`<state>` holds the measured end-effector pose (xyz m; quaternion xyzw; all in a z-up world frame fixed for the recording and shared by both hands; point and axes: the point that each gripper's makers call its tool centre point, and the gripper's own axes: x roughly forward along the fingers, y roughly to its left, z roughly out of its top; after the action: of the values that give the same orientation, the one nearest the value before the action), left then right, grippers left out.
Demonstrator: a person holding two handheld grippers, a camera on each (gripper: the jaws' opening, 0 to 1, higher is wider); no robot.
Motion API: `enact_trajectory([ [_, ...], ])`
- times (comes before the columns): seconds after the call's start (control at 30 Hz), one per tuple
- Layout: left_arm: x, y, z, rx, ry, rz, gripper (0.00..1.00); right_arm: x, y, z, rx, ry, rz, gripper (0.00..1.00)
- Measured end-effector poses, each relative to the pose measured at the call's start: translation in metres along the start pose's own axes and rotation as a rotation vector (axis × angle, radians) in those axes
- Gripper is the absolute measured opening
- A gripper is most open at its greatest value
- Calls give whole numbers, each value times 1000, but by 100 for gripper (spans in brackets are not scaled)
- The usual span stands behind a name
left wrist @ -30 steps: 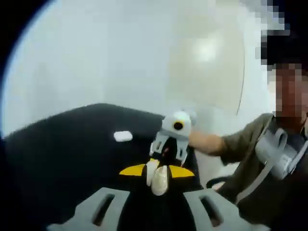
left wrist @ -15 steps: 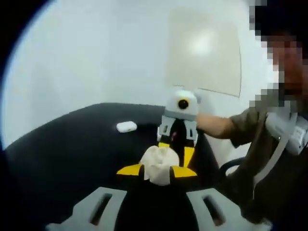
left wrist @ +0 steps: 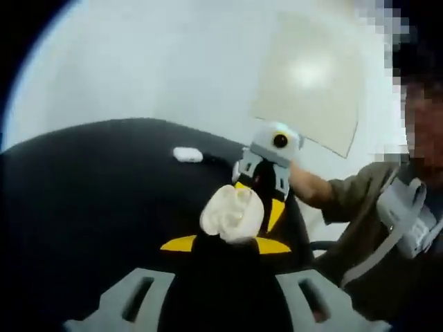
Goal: Pick up three earphones and place each one into its charging case using tactile feedback, ensure that each earphone is properly inserted and securely positioned inside the case.
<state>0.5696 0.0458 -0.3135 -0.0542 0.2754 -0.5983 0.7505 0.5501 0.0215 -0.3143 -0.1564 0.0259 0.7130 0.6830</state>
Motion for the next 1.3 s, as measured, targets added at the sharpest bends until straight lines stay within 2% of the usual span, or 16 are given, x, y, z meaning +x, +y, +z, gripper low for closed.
enact_trajectory([
  [0.13, 3, -5, -1, 10, 9, -5, 22, -1, -1, 0, 1, -2, -2, 24],
  [0.17, 4, -9, -2, 43, 9, -17, 19, -1, -2, -2, 32, 1, -3, 25],
  [0.23, 7, -9, -3, 109, 11, 9, 19, -1, -3, -5, 114, 20, -1, 25],
  [0.3, 9, -11, -4, 125, 8, 12, 19, -1, -5, -6, 144, 20, 10, 25],
  [0.4, 9, -9, -3, 157, -4, 33, 19, -3, 1, -2, 293, 2, 66, 31],
  [0.47, 8, -6, 0, 212, -27, 62, 19, -4, -2, 1, 380, -13, 75, 33],
  [0.53, 8, -5, 1, 288, -35, 85, 19, -4, -4, 2, 430, -21, 74, 33],
  [0.63, 7, -3, 2, 360, -46, 112, 19, -4, -6, 2, 466, -26, 69, 31],
  [0.7, 6, -2, 2, 373, -48, 117, 19, -3, -9, 2, 500, -26, 59, 28],
  [0.83, 4, 2, 4, 450, -56, 160, 19, -2, -10, 2, 518, -31, 49, 27],
  [0.9, 3, 0, 4, 512, -54, 176, 18, -2, -13, 2, 571, -38, 48, 27],
  [0.97, 2, -3, 4, 530, -62, 178, 17, 0, -18, -1, 618, -25, 27, 26],
  [1.07, 0, -2, 5, 536, -67, 174, 16, 1, -18, -2, 585, -27, 21, 22],
  [1.17, -3, -3, 5, 502, -74, 147, 15, 0, -14, -1, 339, -42, 1, 22],
  [1.2, -4, -4, 5, 487, -81, 140, 16, 0, -11, 0, 298, -43, -2, 22],
  [1.3, -11, -2, 12, 442, -126, 139, 18, -1, -12, -1, 316, -41, -4, 22],
])
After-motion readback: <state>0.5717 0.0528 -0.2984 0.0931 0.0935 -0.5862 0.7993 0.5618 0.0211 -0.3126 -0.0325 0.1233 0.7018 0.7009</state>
